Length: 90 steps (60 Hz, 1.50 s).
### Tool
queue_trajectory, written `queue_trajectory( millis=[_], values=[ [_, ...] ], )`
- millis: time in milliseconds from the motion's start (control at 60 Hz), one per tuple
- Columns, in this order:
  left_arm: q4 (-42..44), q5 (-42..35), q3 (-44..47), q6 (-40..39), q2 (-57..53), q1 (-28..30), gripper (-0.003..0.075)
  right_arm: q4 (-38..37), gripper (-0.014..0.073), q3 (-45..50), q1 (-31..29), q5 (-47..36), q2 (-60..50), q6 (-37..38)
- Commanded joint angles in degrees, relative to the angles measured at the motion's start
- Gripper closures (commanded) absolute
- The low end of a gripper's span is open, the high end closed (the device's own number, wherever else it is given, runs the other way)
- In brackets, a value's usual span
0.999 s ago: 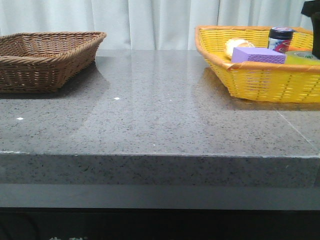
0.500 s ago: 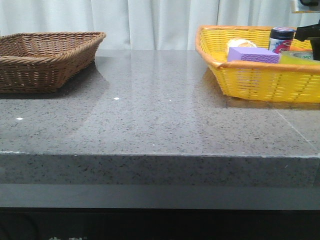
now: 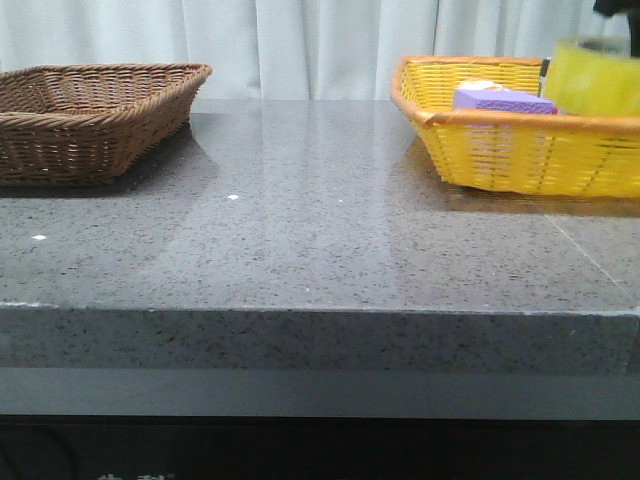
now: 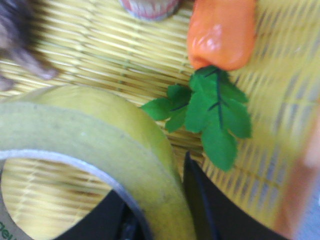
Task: Transfer tape with both arms
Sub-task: 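Lift the tape roll out and lower it onto the table between baskets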
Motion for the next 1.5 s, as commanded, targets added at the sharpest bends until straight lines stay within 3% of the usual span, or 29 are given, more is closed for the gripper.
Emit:
queue_trajectory(
  millis=[0,250,666,916,1199,1482],
  values=[
    [-0.5,-3.9,-2.0,0.1,-0.2,-0.4,0.0197,1.8,0.0452,-2.4,0.0,2.8,-7.2,-0.5],
    [-0.5,-3.9,-2.0,0.1,-0.2,-0.4,0.0197,4.1,0.0452,-2.4,4.9,2.7,-13.8,-0.5],
    [-0.5,-3.9,-2.0,0.1,-0.2,-0.4,0.0197,4.1,0.0452,-2.4,26.6,1.3,-15.9,-0.1],
    [-0.5,-3.9,-2.0,0.1,-0.2,-0.4,0.0197,4.1,0.0452,-2.4,36.2,-1.7,-12.1,0.7],
    [-0.5,-3.9,-2.0,0.1,-0.2,-0.4,0.0197,2.2,0.0452,-2.4,41.3,-5.7,-4.6,0.9],
    [-0.6,-3.9,-1.9,0.1,-0.2,-0.4,0.0197,-5.3,0.0452,-2.4,41.8,-8.8,1.7,0.9]
  ],
)
